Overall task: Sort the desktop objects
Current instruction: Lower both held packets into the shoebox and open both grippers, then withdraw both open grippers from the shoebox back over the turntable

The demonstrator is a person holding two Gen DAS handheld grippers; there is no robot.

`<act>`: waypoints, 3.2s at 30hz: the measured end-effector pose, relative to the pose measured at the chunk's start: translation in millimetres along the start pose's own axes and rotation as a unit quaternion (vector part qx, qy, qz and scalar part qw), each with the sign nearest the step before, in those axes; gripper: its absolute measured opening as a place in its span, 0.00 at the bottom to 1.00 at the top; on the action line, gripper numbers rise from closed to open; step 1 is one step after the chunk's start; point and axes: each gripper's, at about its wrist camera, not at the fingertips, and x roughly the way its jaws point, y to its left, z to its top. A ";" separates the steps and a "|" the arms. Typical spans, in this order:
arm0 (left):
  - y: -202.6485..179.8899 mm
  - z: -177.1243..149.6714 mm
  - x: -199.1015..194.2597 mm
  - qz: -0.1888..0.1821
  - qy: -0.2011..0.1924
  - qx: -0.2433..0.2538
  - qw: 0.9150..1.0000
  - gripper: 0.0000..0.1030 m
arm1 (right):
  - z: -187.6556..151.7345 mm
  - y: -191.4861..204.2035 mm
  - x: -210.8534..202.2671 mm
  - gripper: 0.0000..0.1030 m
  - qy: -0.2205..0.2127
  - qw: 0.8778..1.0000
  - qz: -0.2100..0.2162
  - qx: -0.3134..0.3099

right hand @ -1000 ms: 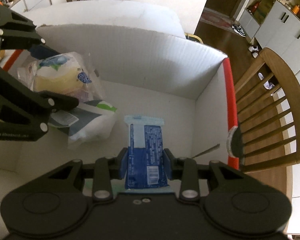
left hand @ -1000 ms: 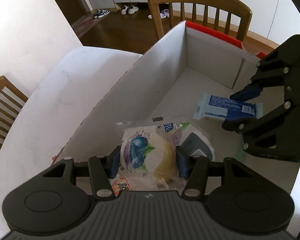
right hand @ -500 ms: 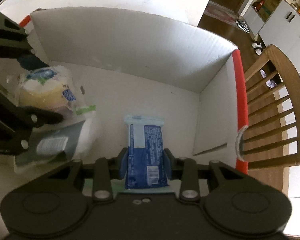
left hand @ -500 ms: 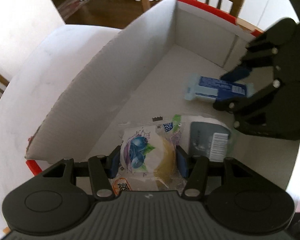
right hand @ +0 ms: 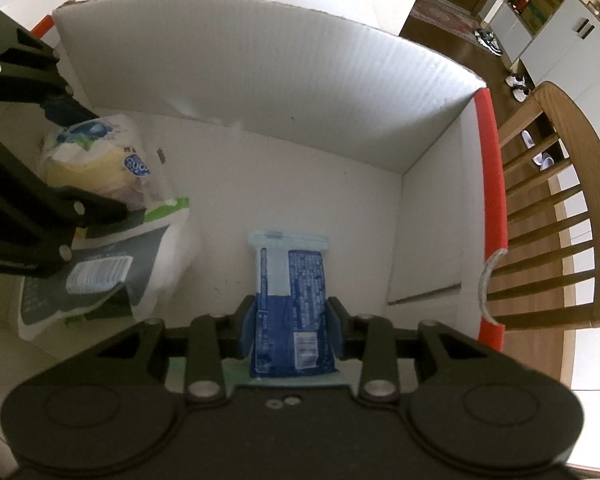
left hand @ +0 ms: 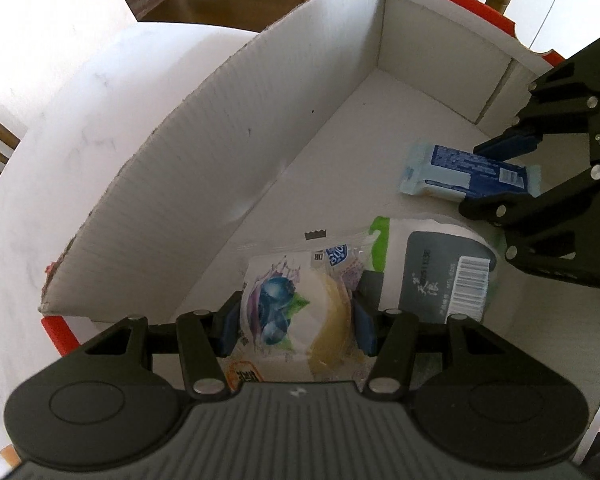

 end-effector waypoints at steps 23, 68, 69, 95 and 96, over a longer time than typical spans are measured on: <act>-4.0 -2.4 -19.7 0.009 -0.026 0.001 1.000 0.56 | -12.7 -0.4 -10.9 0.49 -0.019 1.000 0.014 0.000; -30.3 -92.5 -130.9 -0.011 -0.174 -0.046 0.984 0.69 | -65.1 18.1 -112.4 0.77 -0.146 0.985 0.050 0.073; -30.5 -95.0 -132.2 -0.012 -0.176 -0.049 0.983 0.69 | -66.3 17.8 -113.5 0.79 -0.149 0.985 0.052 0.075; -11.3 -159.1 -149.6 -0.027 -0.214 -0.075 0.974 1.00 | -73.6 57.0 -127.3 0.87 -0.170 0.976 0.063 0.117; -8.4 -162.5 -151.0 -0.030 -0.216 -0.074 0.973 1.00 | -72.9 61.5 -128.5 0.87 -0.170 0.976 0.061 0.120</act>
